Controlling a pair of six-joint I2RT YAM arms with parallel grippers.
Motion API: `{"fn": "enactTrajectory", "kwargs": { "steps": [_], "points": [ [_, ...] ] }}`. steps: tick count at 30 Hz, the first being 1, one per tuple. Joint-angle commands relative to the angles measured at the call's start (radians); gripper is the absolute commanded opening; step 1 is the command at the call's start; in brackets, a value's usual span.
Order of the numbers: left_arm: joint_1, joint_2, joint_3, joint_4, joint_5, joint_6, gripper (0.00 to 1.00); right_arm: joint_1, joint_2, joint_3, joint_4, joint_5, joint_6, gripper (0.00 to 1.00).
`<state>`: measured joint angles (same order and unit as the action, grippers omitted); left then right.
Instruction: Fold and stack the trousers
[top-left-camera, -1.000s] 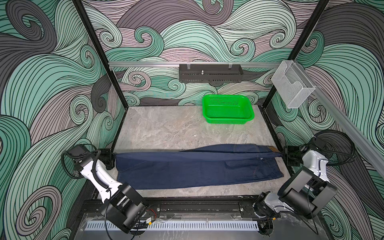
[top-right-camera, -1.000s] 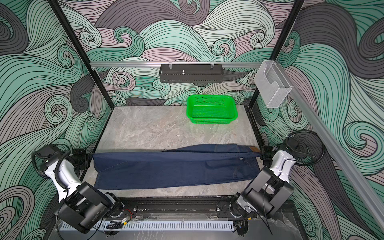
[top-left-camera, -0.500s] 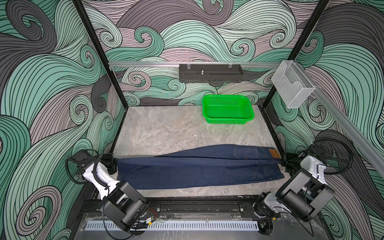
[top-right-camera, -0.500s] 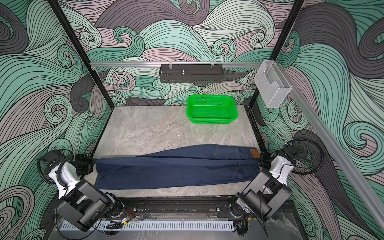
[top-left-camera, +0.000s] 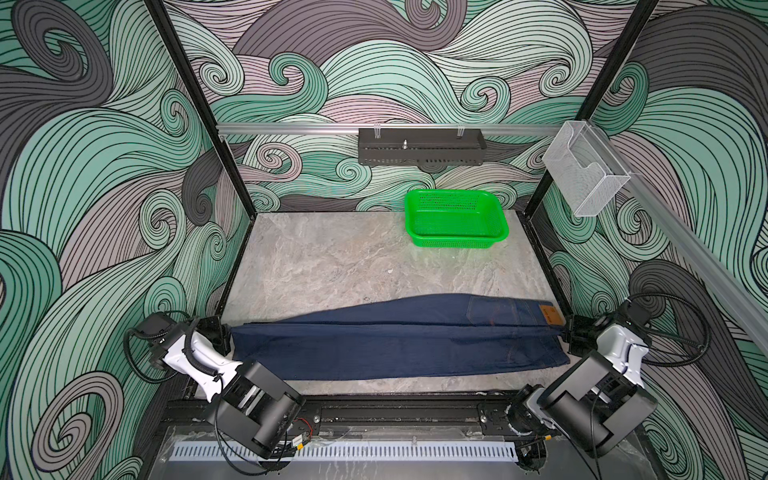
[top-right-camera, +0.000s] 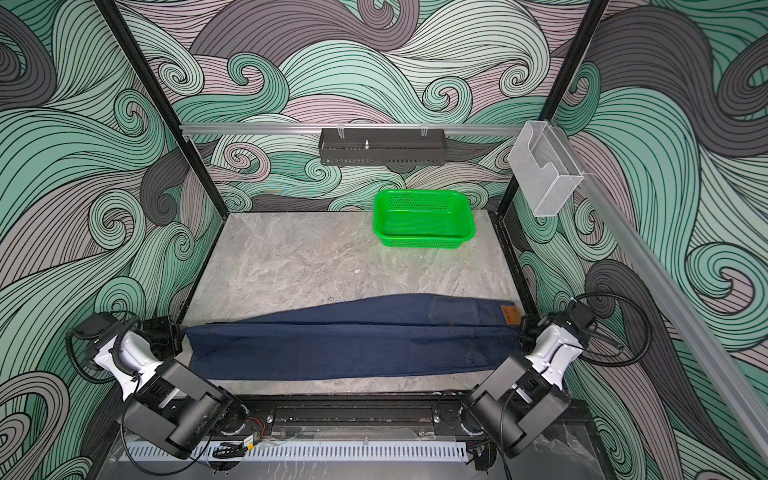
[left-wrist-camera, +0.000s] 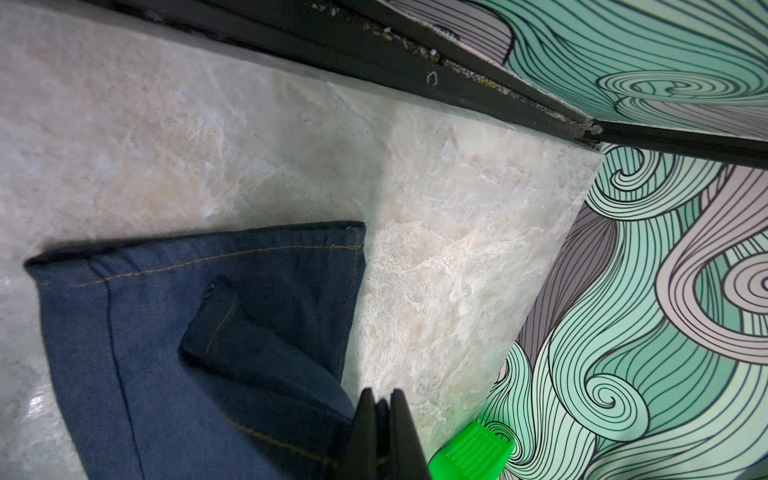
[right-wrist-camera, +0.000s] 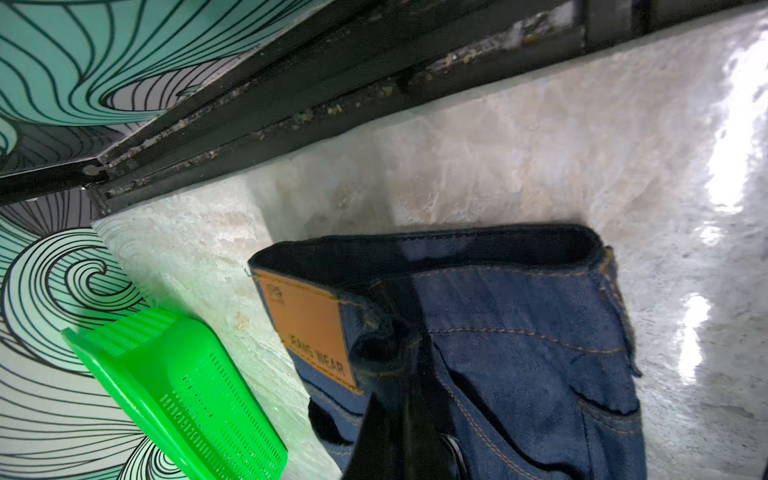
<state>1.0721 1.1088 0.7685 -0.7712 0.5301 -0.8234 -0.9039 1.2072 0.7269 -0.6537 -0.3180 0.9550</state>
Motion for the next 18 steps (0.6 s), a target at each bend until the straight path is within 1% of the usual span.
{"fn": "enactTrajectory", "kwargs": {
  "steps": [1,9,18],
  "points": [
    [0.017,-0.006,0.001,-0.014,-0.027,-0.006,0.0,-0.019,-0.024,-0.019,-0.025,0.05,0.021,0.0],
    [0.023,-0.006,-0.001,-0.023,-0.032,0.001,0.0,-0.022,-0.064,-0.043,-0.072,0.091,0.037,0.0],
    [0.067,-0.01,-0.038,-0.052,-0.078,0.028,0.0,-0.021,-0.095,-0.069,-0.141,0.228,0.037,0.0]
  ]
}}
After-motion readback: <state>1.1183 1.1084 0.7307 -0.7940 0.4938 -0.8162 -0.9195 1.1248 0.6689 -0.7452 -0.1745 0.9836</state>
